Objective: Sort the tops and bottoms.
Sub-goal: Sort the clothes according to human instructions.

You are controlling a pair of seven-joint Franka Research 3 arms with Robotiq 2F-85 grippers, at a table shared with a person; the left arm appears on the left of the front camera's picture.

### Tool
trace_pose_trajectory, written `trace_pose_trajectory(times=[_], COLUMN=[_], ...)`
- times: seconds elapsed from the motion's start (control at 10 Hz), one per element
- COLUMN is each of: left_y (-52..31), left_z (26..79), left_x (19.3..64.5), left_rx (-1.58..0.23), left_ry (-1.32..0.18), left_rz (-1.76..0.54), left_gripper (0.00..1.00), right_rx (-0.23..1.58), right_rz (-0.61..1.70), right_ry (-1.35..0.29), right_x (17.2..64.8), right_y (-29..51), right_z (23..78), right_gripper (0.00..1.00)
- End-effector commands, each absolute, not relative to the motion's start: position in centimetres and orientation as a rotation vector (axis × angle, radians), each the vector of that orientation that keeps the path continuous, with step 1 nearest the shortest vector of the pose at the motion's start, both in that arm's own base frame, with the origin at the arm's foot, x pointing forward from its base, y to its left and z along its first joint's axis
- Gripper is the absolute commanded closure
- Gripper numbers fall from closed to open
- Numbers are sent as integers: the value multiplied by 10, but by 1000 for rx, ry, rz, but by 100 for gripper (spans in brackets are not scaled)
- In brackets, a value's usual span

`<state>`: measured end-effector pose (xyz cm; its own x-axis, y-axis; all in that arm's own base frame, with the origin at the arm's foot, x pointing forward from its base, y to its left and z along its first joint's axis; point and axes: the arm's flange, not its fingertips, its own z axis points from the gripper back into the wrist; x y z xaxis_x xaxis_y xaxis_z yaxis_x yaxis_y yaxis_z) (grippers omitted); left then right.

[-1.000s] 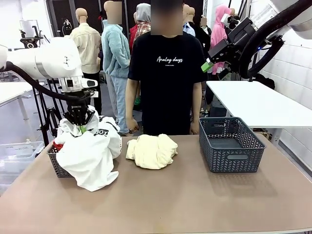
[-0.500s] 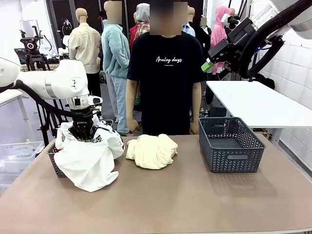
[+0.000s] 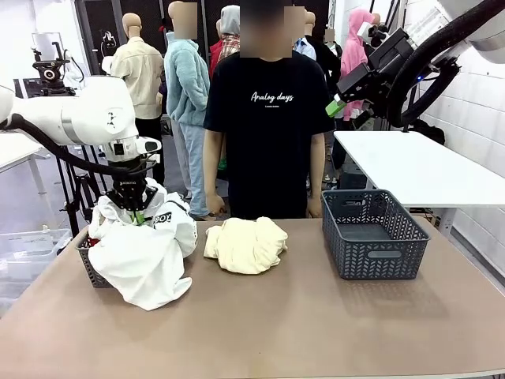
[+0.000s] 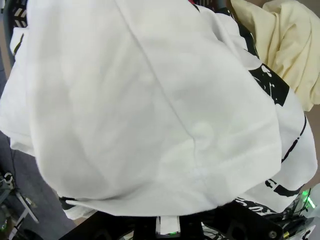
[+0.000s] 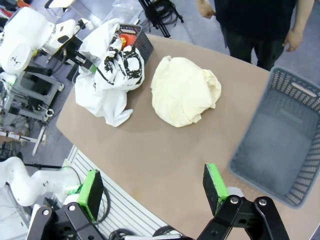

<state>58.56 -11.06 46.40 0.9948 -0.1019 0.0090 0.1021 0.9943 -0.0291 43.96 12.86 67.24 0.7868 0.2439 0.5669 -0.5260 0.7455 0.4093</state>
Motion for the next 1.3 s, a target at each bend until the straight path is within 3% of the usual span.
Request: trace_pose_trajectory(times=[0.0, 0.2, 1.2], left_y=[-109, -109, -120], left_z=[456, 468, 506], left_x=[580, 577, 569], left_rx=[-3, -8, -30], left_ry=[-20, -32, -78], left_rz=[-61, -55, -103], left_gripper=[39, 1, 0], right_rx=[581, 581, 581], right_rz=[434, 434, 434], right_ry=[-502, -502, -502], right_x=[439, 439, 439], right_y=[129, 129, 129], right_z=[672, 672, 672], right_gripper=[0, 0, 0])
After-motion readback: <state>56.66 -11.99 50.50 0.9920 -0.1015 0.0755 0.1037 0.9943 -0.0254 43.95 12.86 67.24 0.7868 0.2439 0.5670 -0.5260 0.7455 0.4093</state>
